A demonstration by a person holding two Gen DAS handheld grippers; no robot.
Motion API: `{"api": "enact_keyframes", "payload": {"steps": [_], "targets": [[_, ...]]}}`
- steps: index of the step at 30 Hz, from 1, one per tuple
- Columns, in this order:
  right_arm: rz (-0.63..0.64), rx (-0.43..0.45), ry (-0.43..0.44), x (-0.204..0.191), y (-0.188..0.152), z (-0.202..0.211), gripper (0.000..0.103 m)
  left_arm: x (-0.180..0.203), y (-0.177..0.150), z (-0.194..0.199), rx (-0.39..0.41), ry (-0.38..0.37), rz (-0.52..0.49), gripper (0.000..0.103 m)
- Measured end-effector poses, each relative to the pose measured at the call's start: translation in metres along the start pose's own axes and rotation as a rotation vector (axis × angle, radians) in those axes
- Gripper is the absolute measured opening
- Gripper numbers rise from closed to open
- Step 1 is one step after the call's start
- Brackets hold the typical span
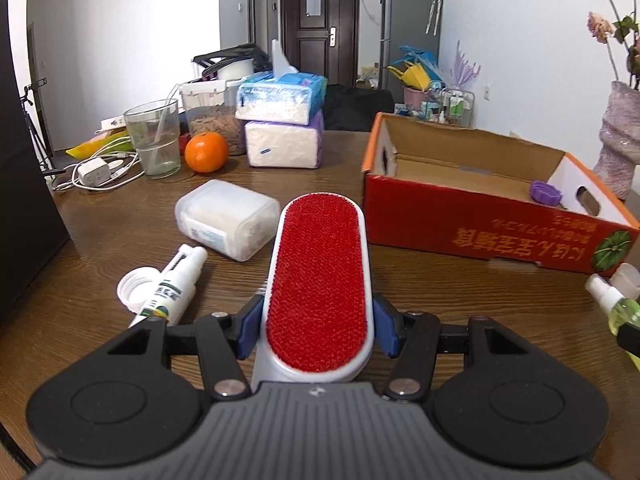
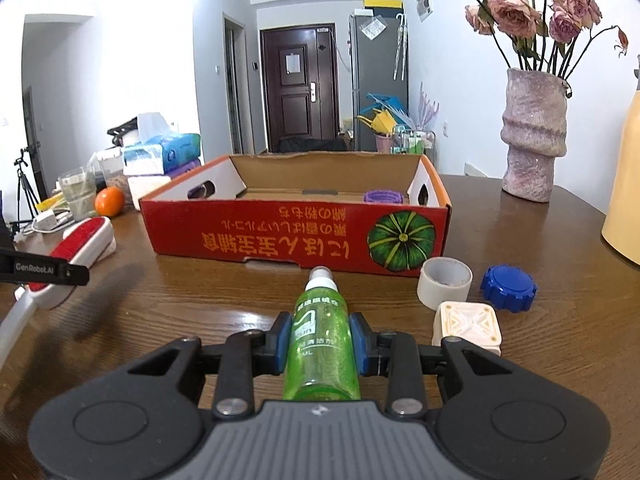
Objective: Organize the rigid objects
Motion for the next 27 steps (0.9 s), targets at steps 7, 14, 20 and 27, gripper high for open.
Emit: {"api": "enact_keyframes", "payload": {"steps": [7,14,20,27], "targets": [[-0.015,0.044,0.019,0.000,0.008,0.010,0.030,0.023,0.003,0.012,0.015,-0.038,0.008,0.057],[-0.023,0.090,0.035,0.001,0.022,0.018,0.030,0.046,0.010,0.019,0.030,-0.069,-0.005,0.057],[-0.015,0.128,0.046,0.001,0.038,0.022,0.030,0.059,0.023,0.021,0.048,-0.080,-0.003,0.057],[-0.012,0.160,0.050,0.000,0.054,0.022,0.030,0.074,0.041,0.022,0.076,-0.099,0.004,0.057]]}}
Point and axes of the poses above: each gripper's, at about its wrist camera, not at the fingertips, and z roughly against the way its jaws point, x to its right, y to its top, the point moved 3 cm from there along -z, roughly the way its jaws point, and after that the axes turned 3 degrees about x, right-handed, at the moved point
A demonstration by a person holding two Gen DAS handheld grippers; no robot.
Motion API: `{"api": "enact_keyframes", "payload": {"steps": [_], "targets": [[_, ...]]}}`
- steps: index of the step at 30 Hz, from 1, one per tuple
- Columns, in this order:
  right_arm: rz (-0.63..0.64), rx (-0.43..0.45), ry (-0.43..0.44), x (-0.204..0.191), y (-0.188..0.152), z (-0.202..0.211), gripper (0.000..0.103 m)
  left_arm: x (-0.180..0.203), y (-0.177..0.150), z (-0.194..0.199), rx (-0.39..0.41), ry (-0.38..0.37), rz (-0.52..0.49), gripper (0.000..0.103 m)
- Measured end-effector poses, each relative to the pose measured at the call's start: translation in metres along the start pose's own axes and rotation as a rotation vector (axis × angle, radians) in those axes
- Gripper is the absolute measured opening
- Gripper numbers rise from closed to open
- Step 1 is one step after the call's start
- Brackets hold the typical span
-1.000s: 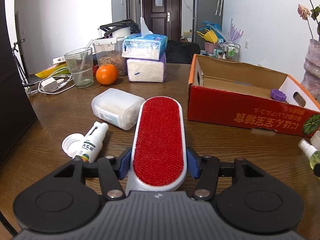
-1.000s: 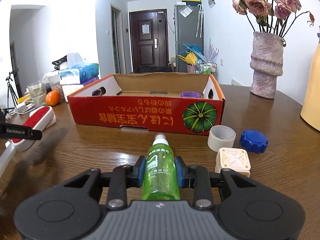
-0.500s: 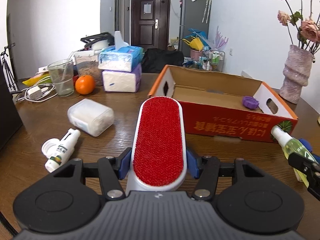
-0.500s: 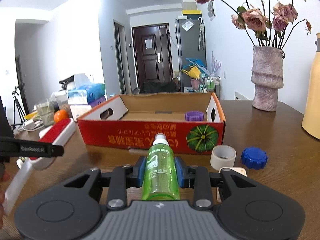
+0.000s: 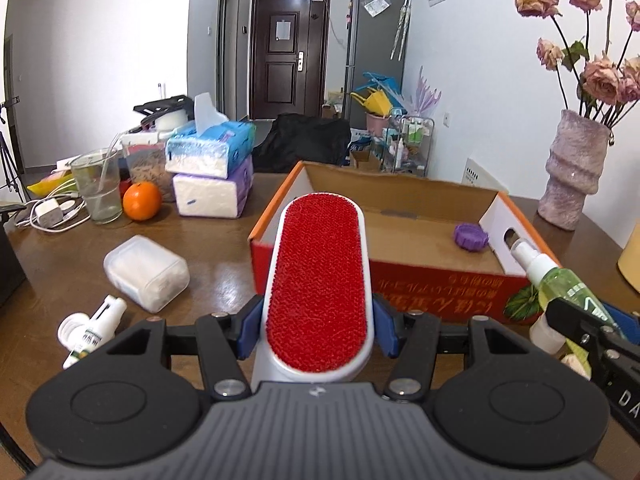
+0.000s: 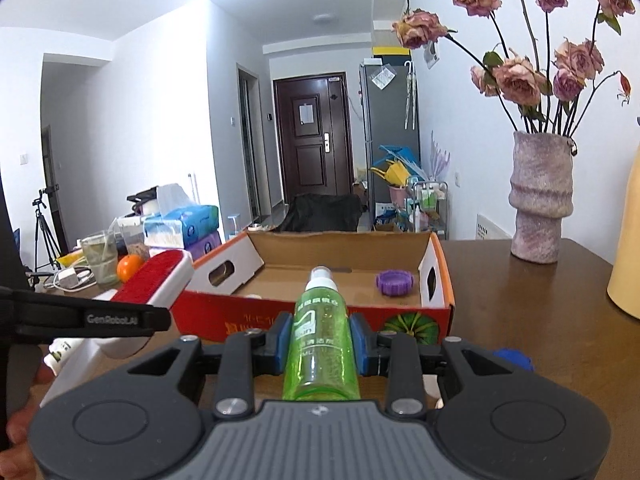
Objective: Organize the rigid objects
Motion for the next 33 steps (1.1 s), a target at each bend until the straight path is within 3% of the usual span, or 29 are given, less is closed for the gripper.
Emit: {"api": "enact_keyframes", "payload": {"steps": [20,33], "targets": [[0.002,0.076,0.002,0.008,0.028,-0.044,0.030,0.023,0.041,-0.040,0.032,-0.016,0.045,0.057],[-0.006,0.073,-0.018,0.021,0.038,-0.077,0.030,0.039,0.060,-0.074,0.032,-0.012,0.038,0.057]]}}
Point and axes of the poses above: each gripper's, at about its wrist camera, not at the fingertips, and z roughly against the way its jaws point, x to its right, y to its top, the point moved 3 cm from there along -z, roughly the way its jaws point, and after that the axes turned 3 degrees about x, right-handed, at the moved point
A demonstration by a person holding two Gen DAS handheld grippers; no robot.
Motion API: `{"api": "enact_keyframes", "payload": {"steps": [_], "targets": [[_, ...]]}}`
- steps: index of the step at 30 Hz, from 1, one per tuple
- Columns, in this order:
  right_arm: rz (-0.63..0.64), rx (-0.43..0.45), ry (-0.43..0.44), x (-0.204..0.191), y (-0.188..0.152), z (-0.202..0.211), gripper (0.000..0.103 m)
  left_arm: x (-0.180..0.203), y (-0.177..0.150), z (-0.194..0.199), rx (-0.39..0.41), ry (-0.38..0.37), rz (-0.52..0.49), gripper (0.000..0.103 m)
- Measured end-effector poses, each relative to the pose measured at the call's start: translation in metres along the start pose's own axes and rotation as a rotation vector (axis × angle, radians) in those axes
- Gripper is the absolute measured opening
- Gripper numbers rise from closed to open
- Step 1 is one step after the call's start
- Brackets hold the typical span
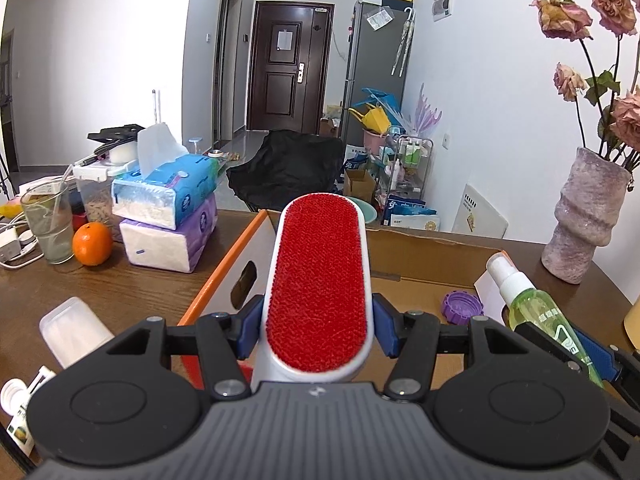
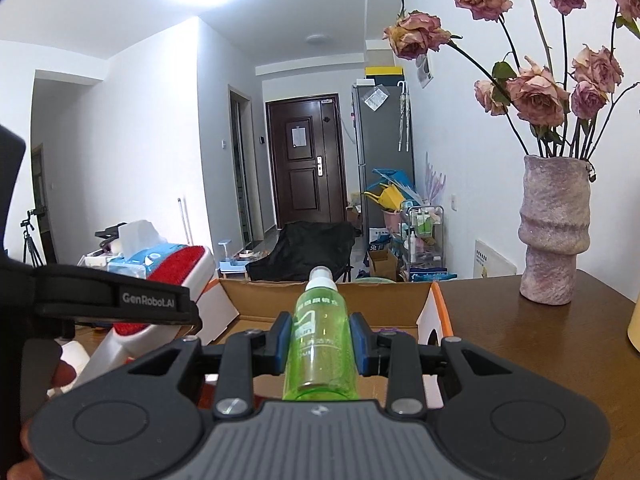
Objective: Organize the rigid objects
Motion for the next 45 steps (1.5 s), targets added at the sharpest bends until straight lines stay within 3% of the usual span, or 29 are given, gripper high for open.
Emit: {"api": "enact_keyframes", "payload": {"steps": [18,30,36,37,38,39,40,42,45], "targets": [[0.001,-0.016,-0.010,0.015,0.012,-0.067,0.030,0.011,0.023,-0.057,-0.005,0.010,-0.035,0.057],[0.027,-0.046,-0.017,0.016,0.010,-0.097,0.030,0.007,0.029,-0.090,-0.045,0.042,-0.066,0.057],[0.031,-0.077,-0.008,0.014,0.007,-0.100,0.030,0.004,0.024,-0.097,-0.107,0.060,-0.073,0.058],[0.028,-0.090,-0.006,0.014,0.007,-0.101,0.030,0.004,0.023,-0.097,-0.112,0.066,-0.078,0.065],[0.027,-0.097,-0.007,0.015,0.007,-0.100,0.031,0.004,0.023,-0.096,-0.115,0.070,-0.083,0.085],[0.029,-0.095,-0.018,0.015,0.008,-0.099,0.041,0.004,0.024,-0.093,-0.112,0.077,-0.085,0.094],[0.030,-0.097,-0.031,0.016,0.009,-0.098,0.064,0.003,0.025,-0.089,-0.097,0.082,-0.081,0.103],[0.026,-0.093,-0.052,0.016,0.012,-0.094,0.093,0.003,0.028,-0.079,-0.076,0.073,-0.080,0.103],[0.040,-0.067,-0.072,0.016,0.017,-0.087,0.095,0.003,0.031,-0.072,-0.075,0.058,-0.072,0.103]]}}
Point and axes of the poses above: each gripper's, at about its wrist camera, not at the fingertips, and z roughly against the way its jaws point, x to its right, y to its top, the point moved 3 cm from there along -z, roughly the way its jaws point, and after that the axes turned 3 degrees about x, right-handed, at the moved point
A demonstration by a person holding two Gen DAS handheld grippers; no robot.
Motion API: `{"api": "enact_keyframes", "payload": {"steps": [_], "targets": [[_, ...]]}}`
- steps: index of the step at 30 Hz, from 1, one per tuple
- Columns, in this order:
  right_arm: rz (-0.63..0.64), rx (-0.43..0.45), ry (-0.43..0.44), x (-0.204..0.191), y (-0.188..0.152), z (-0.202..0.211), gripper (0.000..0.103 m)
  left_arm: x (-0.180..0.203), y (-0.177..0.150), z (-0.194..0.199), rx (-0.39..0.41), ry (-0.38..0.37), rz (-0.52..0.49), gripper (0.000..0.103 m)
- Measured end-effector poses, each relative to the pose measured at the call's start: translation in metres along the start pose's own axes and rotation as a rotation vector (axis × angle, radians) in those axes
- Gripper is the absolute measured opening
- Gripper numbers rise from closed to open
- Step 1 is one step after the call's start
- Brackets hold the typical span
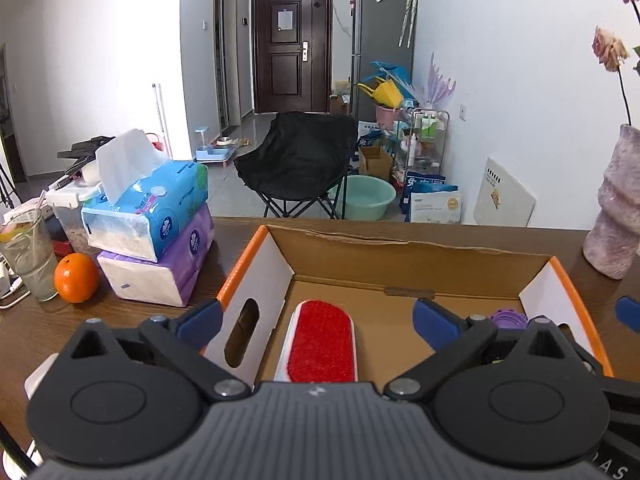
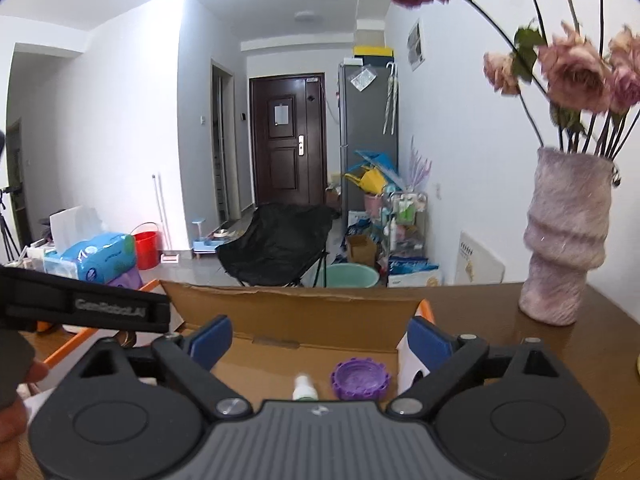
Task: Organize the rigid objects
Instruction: 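Open left gripper over box while right gripper releases green spray bottle into box, then withdraw both tools from the box back toward the table items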
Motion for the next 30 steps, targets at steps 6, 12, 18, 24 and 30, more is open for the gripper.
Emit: {"api": "enact_keyframes", "payload": {"steps": [6,12,18,24,30], "targets": [[-0.002,-0.004,0.008,0.000,0.001,0.001,0.099,0.002,0.001,-0.001,-0.013,0.000,0.002,0.103],[0.000,-0.016,0.004,0.002,0.001,-0.002,0.101,0.002,0.001,0.000,-0.013,0.000,0.002,0.103],[0.004,-0.024,0.000,0.003,0.001,-0.002,0.103,0.000,0.000,0.003,-0.007,0.002,0.005,0.103],[-0.007,-0.022,-0.004,0.006,-0.001,0.002,0.103,-0.001,-0.004,0.013,0.005,0.007,-0.002,0.103],[-0.011,-0.021,-0.008,0.007,-0.004,0.013,0.103,-0.007,-0.009,0.026,0.017,0.006,0.008,0.103]]}}
Point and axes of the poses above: each gripper's, at about its wrist camera, not at the fingertips, and z roughly against the way its jaws point, x to its right, y to its top, the point moved 3 cm from there along -z, roughly the way its jaws point, and after that the axes turned 3 degrees about x, right-handed, at the moved point
